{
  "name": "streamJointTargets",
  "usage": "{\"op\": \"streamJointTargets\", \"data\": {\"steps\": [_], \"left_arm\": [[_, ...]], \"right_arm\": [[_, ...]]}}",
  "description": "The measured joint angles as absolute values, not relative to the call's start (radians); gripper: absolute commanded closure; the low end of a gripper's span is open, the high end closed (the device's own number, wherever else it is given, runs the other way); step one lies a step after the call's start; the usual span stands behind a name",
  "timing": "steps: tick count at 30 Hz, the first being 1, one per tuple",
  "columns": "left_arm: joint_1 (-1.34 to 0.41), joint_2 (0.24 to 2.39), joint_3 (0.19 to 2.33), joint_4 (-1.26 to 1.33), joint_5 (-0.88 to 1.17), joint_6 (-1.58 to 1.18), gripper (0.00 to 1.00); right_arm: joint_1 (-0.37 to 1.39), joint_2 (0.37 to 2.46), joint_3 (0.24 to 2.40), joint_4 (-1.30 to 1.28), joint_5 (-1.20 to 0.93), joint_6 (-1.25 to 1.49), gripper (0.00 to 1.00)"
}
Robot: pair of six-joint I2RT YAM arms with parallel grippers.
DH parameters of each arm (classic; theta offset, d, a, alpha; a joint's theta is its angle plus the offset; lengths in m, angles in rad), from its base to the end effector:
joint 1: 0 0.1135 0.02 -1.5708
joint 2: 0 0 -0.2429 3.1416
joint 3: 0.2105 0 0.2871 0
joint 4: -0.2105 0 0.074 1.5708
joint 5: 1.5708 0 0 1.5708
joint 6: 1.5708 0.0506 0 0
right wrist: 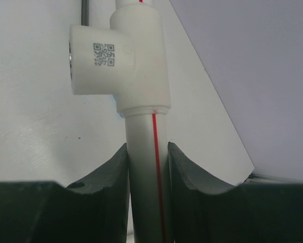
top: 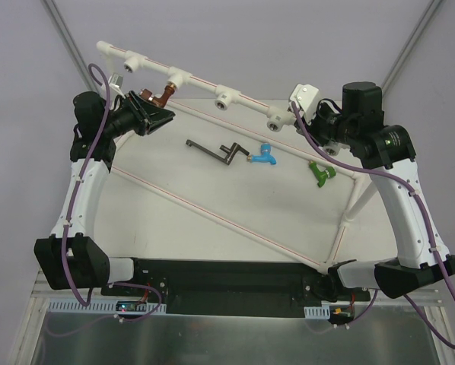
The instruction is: Install the water faucets
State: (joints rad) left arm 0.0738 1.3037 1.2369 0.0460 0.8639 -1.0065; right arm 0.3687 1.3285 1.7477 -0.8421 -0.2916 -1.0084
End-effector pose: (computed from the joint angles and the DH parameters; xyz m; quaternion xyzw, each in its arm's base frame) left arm 0.3488 -0.0128 0.3867 -0.0824 0.7071 -0.5529 0.4331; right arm 0.2797 0.1236 0.4681 -0.5888 0.5914 -0.0531 0.5483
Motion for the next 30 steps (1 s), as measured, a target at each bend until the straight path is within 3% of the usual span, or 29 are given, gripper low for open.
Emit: {"op": "streamJointTargets", "data": {"steps": [30], "left_arm": [[0.058, 1.314, 1.307, -0.112, 0.779, -0.795, 1.0]], "right_arm": [[0.372, 1.328, 1.746, -0.842, -0.287, -1.012, 0.99]]}}
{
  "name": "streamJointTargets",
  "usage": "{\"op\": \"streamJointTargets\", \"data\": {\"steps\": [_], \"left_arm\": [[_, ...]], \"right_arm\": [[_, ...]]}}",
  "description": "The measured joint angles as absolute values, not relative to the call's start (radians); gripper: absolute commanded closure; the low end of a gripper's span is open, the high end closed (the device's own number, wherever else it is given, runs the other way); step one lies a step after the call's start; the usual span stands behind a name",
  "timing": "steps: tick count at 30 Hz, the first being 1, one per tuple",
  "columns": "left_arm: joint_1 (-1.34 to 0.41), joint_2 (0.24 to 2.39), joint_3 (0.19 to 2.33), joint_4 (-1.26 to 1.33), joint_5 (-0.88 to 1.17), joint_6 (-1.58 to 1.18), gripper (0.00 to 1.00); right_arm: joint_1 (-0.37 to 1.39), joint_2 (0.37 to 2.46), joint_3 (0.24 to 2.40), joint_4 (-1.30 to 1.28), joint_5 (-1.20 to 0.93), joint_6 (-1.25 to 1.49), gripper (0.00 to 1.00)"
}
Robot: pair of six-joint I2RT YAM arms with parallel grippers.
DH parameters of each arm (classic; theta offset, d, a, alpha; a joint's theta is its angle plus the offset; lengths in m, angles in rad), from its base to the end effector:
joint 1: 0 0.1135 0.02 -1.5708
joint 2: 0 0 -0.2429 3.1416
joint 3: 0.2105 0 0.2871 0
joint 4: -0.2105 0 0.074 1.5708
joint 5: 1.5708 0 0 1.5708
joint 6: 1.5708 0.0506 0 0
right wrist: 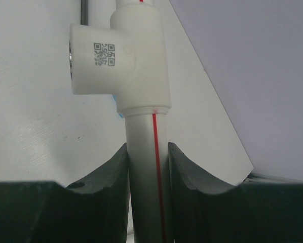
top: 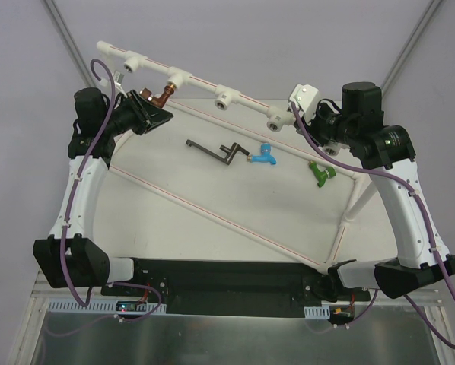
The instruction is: Install the water faucets
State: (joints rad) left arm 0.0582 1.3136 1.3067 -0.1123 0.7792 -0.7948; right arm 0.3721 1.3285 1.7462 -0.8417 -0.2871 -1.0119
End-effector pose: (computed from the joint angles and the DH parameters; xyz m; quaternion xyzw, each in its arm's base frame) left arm 0.3501 -0.0152 0.3934 -0.0567 0.7342 -0.4861 0.4705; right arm 0.2796 0.1245 0.4676 -0.5903 0.5907 -0.0548 0.5475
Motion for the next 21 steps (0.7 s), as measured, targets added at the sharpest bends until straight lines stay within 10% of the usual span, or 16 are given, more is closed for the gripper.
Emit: {"op": "streamJointTargets", "data": {"steps": [21], "left_arm": [[0.012, 1.316, 1.38, -0.239, 0.688, -0.736, 1.0]], "right_arm": [[0.374, 1.328, 1.746, -0.841, -0.284, -1.013, 0.98]]}}
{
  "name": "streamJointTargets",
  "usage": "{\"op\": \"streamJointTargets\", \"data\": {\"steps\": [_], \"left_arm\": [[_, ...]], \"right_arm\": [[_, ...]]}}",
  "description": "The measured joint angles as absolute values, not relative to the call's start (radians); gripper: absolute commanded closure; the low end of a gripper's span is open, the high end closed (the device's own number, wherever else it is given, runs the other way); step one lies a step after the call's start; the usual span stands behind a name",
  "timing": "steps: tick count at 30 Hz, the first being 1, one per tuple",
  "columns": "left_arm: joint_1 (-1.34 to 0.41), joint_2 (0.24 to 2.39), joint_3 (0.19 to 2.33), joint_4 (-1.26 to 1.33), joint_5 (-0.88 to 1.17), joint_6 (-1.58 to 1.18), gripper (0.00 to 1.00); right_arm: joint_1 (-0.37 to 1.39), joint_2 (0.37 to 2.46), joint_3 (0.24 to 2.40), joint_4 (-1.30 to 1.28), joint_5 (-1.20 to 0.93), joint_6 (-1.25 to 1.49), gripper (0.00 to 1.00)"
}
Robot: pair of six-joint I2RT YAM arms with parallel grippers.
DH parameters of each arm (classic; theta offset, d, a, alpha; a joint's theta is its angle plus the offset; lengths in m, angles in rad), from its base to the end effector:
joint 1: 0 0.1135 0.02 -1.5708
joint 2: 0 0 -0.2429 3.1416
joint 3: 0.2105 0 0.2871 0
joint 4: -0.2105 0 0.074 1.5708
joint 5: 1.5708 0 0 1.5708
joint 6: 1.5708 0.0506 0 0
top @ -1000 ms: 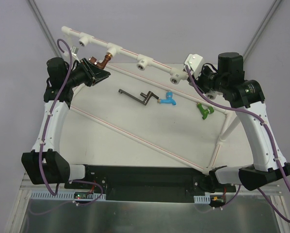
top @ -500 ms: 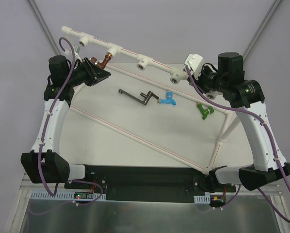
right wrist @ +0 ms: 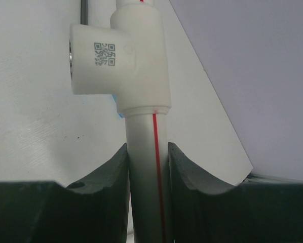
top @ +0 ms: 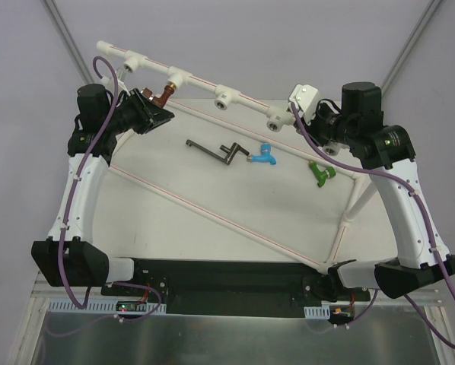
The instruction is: Install the water faucets
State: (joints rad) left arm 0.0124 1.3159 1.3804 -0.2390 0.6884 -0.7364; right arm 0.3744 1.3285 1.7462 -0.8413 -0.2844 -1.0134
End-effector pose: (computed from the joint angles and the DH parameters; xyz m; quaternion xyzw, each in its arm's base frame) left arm 0.3468 -0.0279 0.4069 -0.0618 0.7505 -0.4560 0.4743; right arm 0.2794 0.1250 0.4676 -0.5909 0.5900 -0.0557 0.5474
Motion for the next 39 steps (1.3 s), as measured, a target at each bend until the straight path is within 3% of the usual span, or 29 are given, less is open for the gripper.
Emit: {"op": "streamJointTargets", "data": {"steps": [39], "left_arm": [[-0.06, 1.339, 1.507, -0.436, 0.492, -0.517, 1.0]], "right_arm": [[0.381, 1.328, 1.746, -0.841, -0.276, -1.017, 0.98]]}}
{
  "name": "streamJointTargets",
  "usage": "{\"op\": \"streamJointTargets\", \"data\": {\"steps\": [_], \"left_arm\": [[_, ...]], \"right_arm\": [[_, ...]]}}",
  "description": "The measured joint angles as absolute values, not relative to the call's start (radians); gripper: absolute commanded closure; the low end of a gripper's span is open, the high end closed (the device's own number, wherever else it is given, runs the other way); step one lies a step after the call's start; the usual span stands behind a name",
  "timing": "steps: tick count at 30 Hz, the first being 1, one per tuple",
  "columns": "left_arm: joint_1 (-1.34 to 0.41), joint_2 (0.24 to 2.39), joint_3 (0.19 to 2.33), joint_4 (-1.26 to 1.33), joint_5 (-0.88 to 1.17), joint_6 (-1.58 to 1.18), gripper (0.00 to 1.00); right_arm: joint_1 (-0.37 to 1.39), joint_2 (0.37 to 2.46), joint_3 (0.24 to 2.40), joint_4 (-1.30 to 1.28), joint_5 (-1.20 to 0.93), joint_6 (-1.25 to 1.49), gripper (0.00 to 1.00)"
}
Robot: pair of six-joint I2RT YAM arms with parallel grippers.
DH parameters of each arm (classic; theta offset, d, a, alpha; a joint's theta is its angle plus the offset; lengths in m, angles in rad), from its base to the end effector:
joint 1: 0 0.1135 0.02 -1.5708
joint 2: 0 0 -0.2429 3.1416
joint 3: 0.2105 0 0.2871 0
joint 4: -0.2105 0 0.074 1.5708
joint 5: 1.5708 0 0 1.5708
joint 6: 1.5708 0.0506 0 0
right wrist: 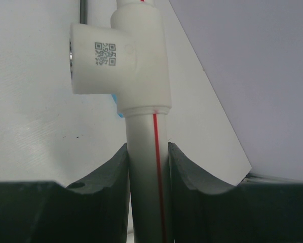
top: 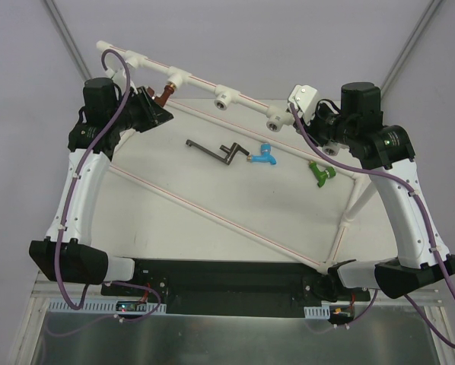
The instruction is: Install the water faucets
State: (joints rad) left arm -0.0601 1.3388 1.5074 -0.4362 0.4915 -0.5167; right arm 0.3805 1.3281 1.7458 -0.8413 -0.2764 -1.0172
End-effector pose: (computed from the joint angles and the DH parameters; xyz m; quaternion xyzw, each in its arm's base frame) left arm 0.3432 -0.0446 0.4248 -0.0308 0.7846 -0.3528 0.5089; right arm 0.2788 0.1264 0.4676 -0.5924 0.5888 -0.0583 0.5467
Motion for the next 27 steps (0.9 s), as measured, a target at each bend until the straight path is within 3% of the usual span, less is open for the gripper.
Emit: {"op": "streamJointTargets", "data": {"steps": [27], "left_arm": [[-0.167, 1.382, 1.643, -0.599, 0.232, -0.27, 1.0]], "right_arm": [[0.382, 1.328, 1.745, -0.841, -0.271, -1.023, 0.98]]}}
